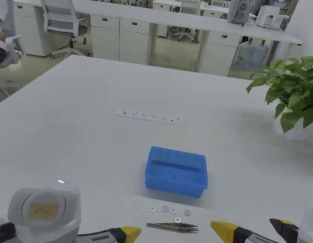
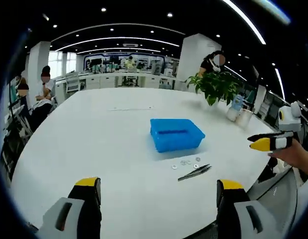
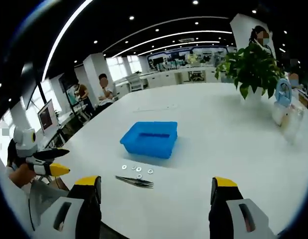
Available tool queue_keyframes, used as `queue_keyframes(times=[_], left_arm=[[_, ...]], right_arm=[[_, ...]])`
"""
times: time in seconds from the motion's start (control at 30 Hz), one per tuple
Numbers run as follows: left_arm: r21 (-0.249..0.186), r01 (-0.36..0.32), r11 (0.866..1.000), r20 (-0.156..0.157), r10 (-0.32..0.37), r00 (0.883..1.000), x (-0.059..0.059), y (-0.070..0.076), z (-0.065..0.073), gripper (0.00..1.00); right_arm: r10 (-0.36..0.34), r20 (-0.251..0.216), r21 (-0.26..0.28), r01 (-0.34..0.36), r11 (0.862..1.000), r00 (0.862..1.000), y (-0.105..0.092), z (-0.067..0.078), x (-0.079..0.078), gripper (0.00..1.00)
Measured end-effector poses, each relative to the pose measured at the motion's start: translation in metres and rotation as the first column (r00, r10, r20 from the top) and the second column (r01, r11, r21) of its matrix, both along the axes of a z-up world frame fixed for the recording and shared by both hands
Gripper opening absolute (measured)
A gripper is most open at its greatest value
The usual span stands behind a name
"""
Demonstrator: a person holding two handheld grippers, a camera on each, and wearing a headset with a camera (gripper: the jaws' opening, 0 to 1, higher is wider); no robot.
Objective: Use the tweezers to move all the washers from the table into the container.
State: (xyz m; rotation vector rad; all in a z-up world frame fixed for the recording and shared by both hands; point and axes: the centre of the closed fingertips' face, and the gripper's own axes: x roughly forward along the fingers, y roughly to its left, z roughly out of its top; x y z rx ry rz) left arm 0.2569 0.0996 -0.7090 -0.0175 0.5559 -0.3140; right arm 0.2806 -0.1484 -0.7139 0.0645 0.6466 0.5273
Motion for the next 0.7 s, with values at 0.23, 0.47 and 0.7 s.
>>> queue_keyframes(times=[0.23, 0.47, 0.7], left_arm=[[0.015, 0.01, 1.0, -0.019, -0.01, 1.0, -0.0029, -0.0009, -0.0048, 0.99], [0.017, 0.012, 1.0, -0.026, -0.012, 1.0, -0.0023, -0.0013, -0.0053, 0.99], [0.025, 0.034, 0.999, -0.036, -0.033, 0.999, -0.0019, -0.0065, -0.0065, 0.99]], right_arm=[[-0.002, 0.006, 0.006, 0.002, 1.0, 1.0, 0.0005, 0.0002, -0.0013, 0.93], [0.006, -0.004, -0.003, -0.006, 1.0, 1.0, 0.0022, -0.0044, -0.003, 0.92], [0.007, -0.011, 0.006, -0.007, 1.0, 1.0, 0.0038, -0.0043, -0.0033, 0.92]])
